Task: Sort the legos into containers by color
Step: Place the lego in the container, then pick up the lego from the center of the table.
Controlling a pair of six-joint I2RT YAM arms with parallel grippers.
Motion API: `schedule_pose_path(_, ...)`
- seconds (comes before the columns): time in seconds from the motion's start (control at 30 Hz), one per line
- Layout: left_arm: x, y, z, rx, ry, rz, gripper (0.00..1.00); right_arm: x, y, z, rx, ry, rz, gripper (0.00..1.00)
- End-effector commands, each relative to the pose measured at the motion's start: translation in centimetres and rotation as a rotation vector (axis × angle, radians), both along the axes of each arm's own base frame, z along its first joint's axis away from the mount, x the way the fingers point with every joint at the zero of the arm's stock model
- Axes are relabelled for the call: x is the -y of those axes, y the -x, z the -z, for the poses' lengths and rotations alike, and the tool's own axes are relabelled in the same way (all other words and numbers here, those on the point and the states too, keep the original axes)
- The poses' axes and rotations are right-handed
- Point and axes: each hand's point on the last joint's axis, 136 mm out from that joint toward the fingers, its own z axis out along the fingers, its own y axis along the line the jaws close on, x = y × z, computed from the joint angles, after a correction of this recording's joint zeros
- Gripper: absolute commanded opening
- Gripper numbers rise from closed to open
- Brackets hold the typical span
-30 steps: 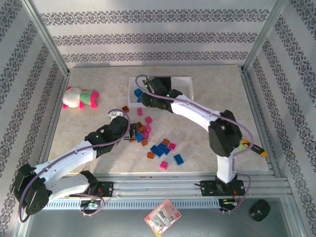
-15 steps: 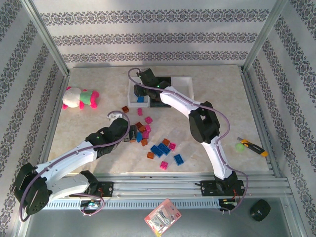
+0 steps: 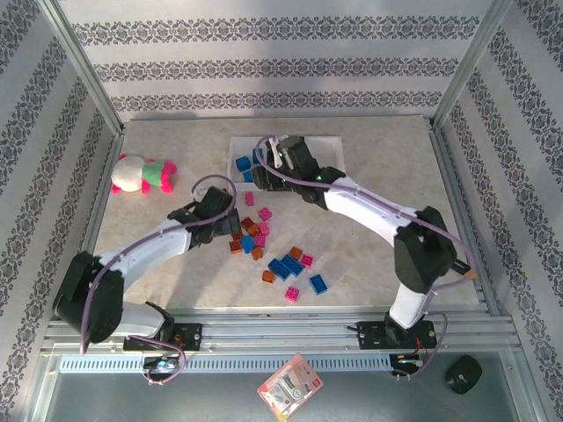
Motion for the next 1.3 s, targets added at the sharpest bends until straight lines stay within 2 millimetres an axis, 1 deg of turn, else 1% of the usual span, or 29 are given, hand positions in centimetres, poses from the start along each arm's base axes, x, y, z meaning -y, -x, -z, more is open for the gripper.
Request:
schedule_pose_path(0.0, 0.0, -2.5, -0.1, -0.016, 0.022, -0.031, 0.95, -0.1, 2.5, -0.4, 0.030, -0.043, -0.042, 0.78)
schedule_pose_path(0.1, 0.2, -5.2, 0.4, -0.035, 0.012, -0.042, 0.94, 0.3, 4.6, 0.0, 0.027, -0.041, -0.064, 0.78)
schedule_pose_path(0.13, 0.3, -5.9, 0.6, -0.039, 0.010, -0.047, 0.93, 0.4, 5.0, 0.1, 0.027, -0.040, -0.064, 0.78)
schedule_pose_path(0.2, 0.3, -7.3, 1.6, -0.052, 0.007, -0.061, 0.90, 0.6, 5.6, 0.4, 0.024, -0.042, -0.066, 0.78)
schedule_pose_path(0.37, 0.1, -9.7, 3.6, -0.084, -0.011, -0.094, 0.82, 0.4, 5.9, 0.1, 0.028, -0.060, -0.071, 0.79)
schedule_pose_path(0.47, -0.3, -10.9, 4.4, -0.079, -0.030, -0.121, 0.81, 0.0, 5.7, 0.2, 0.021, -0.078, -0.075, 0.79)
schedule_pose_path(0.57, -0.7, -11.7, 5.3, -0.080, -0.040, -0.143, 0.80, -0.7, 5.9, 0.3, 0.012, -0.090, -0.086, 0.78)
schedule_pose_path(0.7, -1.0, -12.6, 6.6, -0.085, -0.032, -0.156, 0.78, -1.0, 6.1, 0.6, 0.006, -0.088, -0.096, 0.79)
schedule_pose_path(0.8, -1.3, -13.2, 7.0, -0.085, -0.037, -0.157, 0.74, -0.9, 6.1, 0.7, 0.004, -0.088, -0.095, 0.79)
schedule_pose_path(0.97, -1.4, -14.2, 7.1, -0.074, -0.030, -0.152, 0.63, -0.9, 6.3, 1.0, -0.004, -0.088, -0.095, 0.79)
schedule_pose_path(1.03, -1.4, -14.4, 7.0, -0.076, -0.028, -0.150, 0.54, -0.9, 6.3, 1.0, -0.007, -0.087, -0.093, 0.79)
schedule_pose_path(1.1, -1.4, -14.4, 6.9, -0.076, -0.024, -0.145, 0.48, -0.9, 6.4, 0.9, -0.006, -0.088, -0.092, 0.79)
schedule_pose_path(1.23, -1.2, -13.9, 6.3, -0.079, -0.010, -0.132, 0.38, -0.8, 6.6, 0.5, -0.005, -0.096, -0.092, 0.79)
schedule_pose_path(1.27, -1.1, -13.7, 6.2, -0.080, -0.006, -0.126, 0.37, -0.8, 6.8, 0.3, -0.005, -0.101, -0.094, 0.79)
